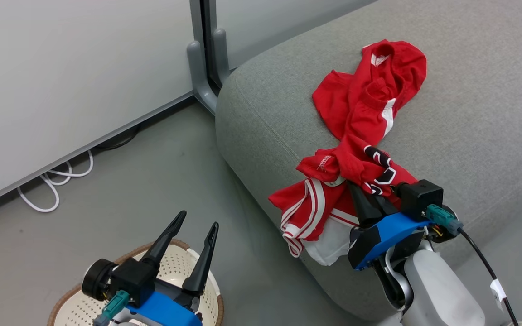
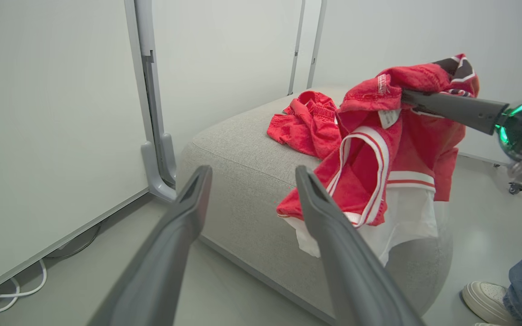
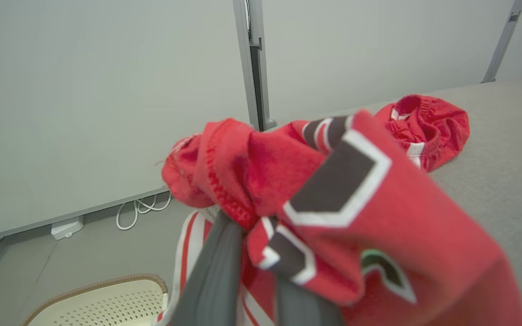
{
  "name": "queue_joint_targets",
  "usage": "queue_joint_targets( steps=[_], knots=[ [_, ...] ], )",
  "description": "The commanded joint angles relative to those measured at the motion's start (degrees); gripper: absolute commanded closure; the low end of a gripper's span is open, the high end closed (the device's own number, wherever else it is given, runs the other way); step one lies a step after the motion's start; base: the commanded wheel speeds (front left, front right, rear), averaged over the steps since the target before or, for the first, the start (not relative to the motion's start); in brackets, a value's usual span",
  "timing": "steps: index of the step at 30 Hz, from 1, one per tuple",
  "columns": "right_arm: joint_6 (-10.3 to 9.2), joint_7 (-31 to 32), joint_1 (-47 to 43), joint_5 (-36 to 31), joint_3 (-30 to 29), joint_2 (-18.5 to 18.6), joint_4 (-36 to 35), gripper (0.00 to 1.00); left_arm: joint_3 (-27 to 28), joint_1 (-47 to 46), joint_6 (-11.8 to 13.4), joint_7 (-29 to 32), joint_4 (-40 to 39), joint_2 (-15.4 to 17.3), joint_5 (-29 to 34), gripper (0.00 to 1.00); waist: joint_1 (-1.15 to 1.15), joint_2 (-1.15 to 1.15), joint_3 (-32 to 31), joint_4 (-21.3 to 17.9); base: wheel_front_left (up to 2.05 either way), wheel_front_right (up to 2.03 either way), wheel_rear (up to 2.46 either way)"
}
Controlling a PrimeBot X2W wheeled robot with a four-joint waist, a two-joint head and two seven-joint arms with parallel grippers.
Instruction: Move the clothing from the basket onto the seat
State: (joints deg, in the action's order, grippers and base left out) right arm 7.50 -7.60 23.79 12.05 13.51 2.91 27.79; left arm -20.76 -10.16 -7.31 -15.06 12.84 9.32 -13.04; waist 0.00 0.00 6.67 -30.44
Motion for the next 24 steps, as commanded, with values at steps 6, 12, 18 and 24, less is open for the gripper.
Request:
queue_joint_targets(
  steps=[6,12,18,24],
  knots=[
    [-0.02,-0.4,-0.8,0.8,-0.8,0.0,-0.5,1.00,-0.9,-1.0,-0.2,-0.2,0.1,0.1,-0.1,0.00,0.00,0.00,1.2,-0.9,0.00,0.00,0.00],
    [-0.02,1.0,4.0,2.0,-4.6,1.1,-0.6,1.00,-2.9,-2.4,-0.2,-0.2,-0.2,0.8,-0.2,0.00,0.00,0.00,3.6,1.5,0.00,0.00,0.00],
    [0.00,3.8,15.9,8.8,-13.0,5.7,-0.7,1.00,-6.0,-7.1,-0.2,-0.2,-0.8,3.6,-0.1,0.00,0.00,0.00,11.6,5.6,0.00,0.00,0.00],
    [-0.02,5.3,27.9,11.8,-21.3,14.0,-0.1,1.00,-9.9,-13.6,-0.2,-0.1,-2.7,6.9,-0.1,0.00,0.00,0.00,20.5,9.4,0.00,0.00,0.00]
  ],
)
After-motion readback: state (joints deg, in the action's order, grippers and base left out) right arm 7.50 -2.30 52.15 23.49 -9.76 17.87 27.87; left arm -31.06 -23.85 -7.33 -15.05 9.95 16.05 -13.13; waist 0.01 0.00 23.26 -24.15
